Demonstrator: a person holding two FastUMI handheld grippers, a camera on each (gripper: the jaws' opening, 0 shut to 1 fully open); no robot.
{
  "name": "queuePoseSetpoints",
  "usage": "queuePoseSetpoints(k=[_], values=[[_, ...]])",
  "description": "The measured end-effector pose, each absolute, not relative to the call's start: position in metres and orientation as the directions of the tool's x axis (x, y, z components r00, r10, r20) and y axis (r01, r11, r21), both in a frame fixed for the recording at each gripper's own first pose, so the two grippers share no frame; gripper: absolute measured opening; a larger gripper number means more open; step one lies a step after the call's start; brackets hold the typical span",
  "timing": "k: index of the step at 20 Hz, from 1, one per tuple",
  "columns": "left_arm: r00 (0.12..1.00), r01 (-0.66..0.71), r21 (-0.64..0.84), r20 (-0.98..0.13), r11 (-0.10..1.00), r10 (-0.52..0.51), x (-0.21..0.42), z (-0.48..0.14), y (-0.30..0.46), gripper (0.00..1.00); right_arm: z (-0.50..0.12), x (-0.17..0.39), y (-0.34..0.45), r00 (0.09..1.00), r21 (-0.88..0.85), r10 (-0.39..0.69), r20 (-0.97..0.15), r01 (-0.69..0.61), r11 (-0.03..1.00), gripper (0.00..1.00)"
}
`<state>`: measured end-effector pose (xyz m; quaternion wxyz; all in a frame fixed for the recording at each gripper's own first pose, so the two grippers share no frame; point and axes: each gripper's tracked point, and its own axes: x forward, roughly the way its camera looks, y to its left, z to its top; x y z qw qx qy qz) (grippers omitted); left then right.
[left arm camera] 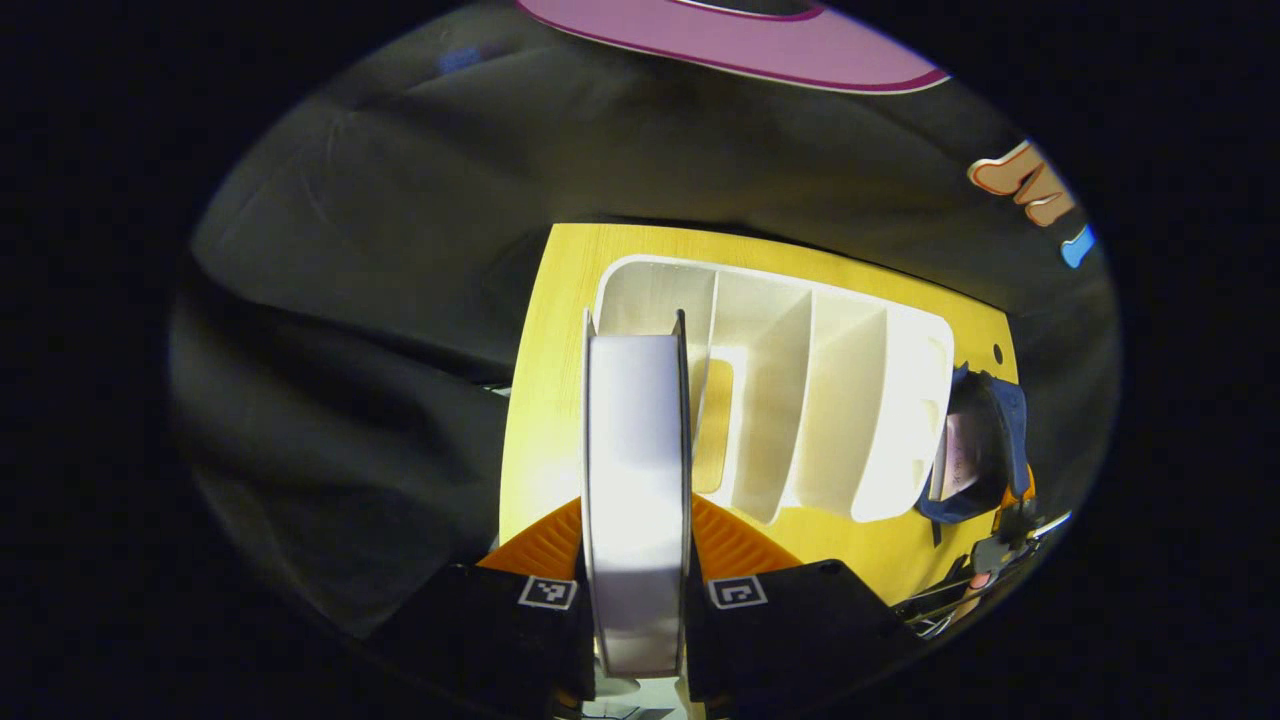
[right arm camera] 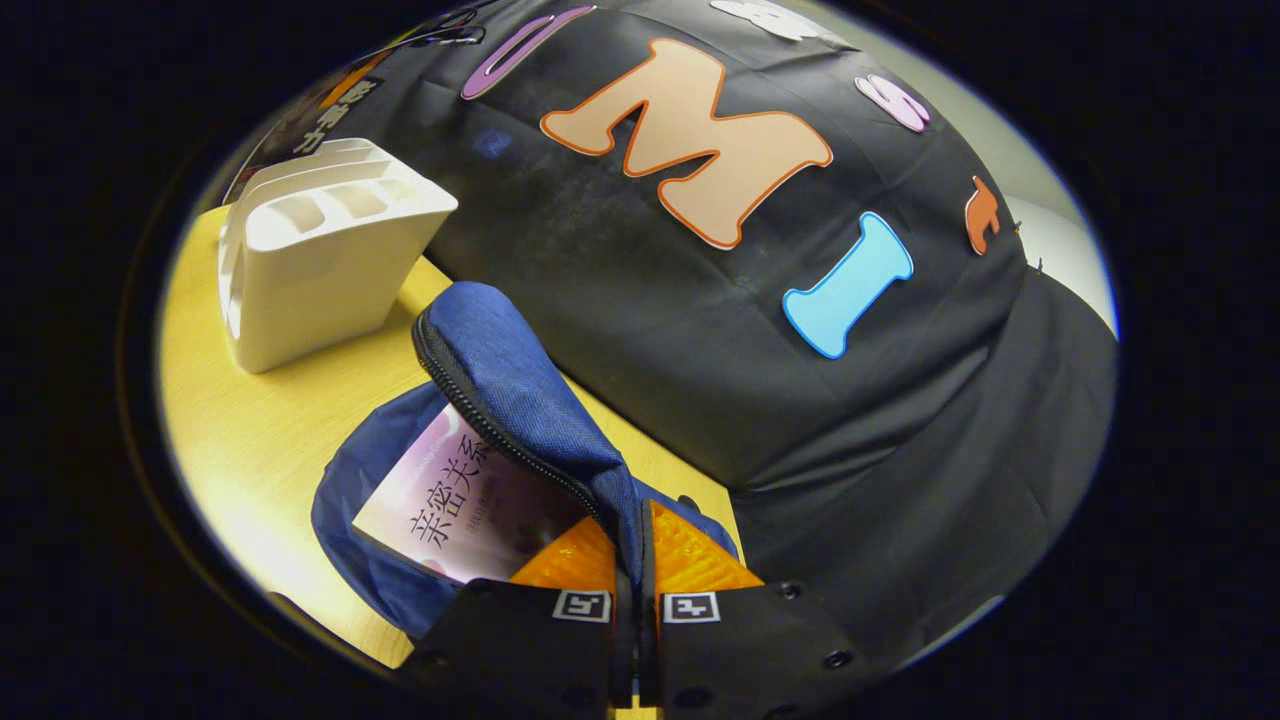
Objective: Open the schoolbag, grab two books from the bookshelf and put them into the schoolbag.
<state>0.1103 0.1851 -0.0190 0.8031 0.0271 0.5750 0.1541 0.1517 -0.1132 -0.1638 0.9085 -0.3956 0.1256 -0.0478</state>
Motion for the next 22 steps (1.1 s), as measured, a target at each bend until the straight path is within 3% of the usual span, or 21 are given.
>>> queuePoseSetpoints(k=[4,13,17,22], values=[[0.324,-0.222,0.213,-0.904,0.951,0.278,0.084,0.021,0.161,0.34,-0.165,0.151,-0.113,0.967,-0.727,-0.17,-0.19,-0.022,0.686,0.03],[0.51,-0.19,0.109,-0.838,0.976,0.193,0.063,0.084,0.084,0.32,-0.163,0.152,-0.116,0.973,-0.707,-0.14,-0.183,-0.032,0.707,0.03],[0.584,-0.119,-0.026,-0.81,0.993,0.049,0.069,0.086,0.021,0.31,-0.161,0.152,-0.118,0.975,-0.7,-0.13,-0.179,-0.034,0.714,0.03],[0.576,-0.01,-0.206,-0.801,0.978,-0.163,0.075,0.055,-0.057,0.31,-0.159,0.151,-0.12,0.977,-0.685,-0.124,-0.175,-0.03,0.728,0.03]])
